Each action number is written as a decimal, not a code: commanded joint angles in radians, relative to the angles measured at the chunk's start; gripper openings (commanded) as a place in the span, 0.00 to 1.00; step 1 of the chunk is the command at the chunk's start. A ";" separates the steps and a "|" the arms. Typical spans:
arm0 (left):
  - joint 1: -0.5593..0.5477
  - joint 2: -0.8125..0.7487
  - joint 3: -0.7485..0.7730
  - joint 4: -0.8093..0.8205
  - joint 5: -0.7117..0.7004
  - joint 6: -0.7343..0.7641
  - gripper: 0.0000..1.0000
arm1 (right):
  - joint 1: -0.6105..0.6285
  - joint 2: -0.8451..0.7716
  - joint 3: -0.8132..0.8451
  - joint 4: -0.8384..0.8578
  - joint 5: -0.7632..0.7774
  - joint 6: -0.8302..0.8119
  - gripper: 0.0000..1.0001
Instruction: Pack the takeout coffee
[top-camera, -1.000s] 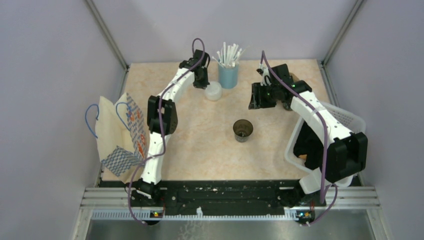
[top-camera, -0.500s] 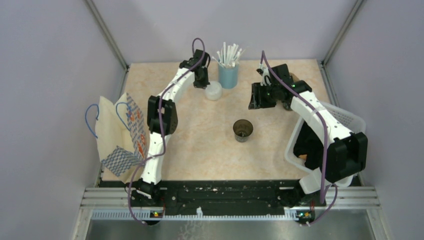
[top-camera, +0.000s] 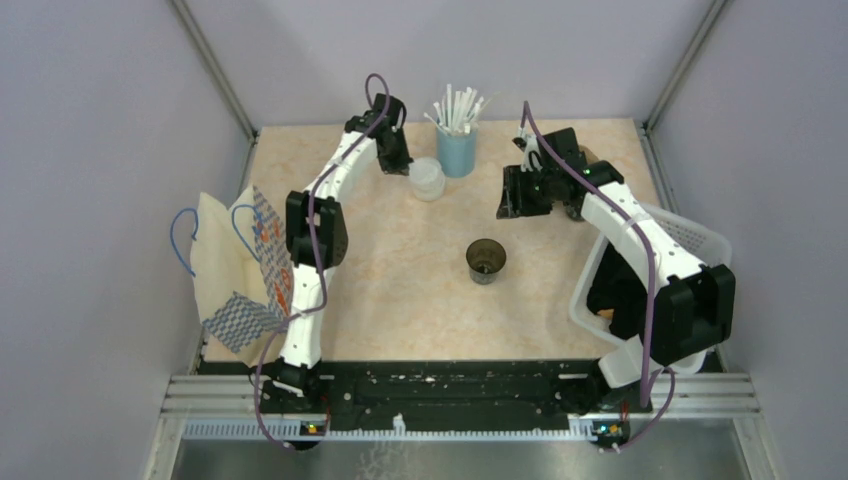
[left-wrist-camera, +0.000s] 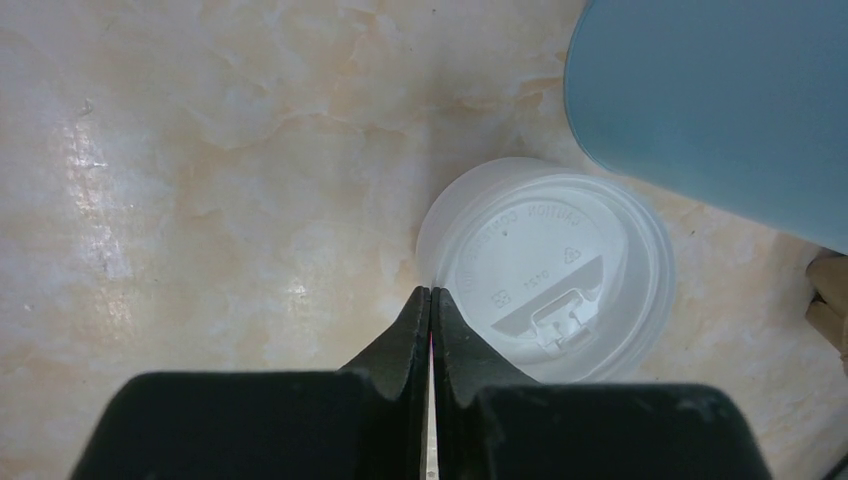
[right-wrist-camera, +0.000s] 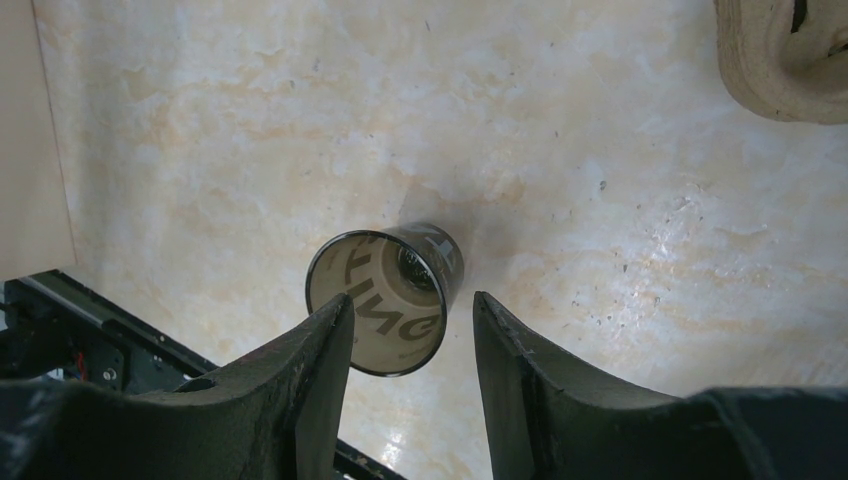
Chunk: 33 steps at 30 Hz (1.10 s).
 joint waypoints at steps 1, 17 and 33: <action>-0.001 -0.060 0.031 0.003 0.041 -0.025 0.07 | -0.004 -0.035 -0.003 0.037 -0.005 -0.001 0.48; -0.070 -0.178 -0.058 0.125 0.012 0.174 0.34 | -0.004 -0.042 -0.010 0.041 -0.008 0.000 0.48; -0.139 -0.030 0.037 0.162 0.104 0.238 0.43 | -0.004 -0.043 -0.007 0.034 -0.001 -0.003 0.48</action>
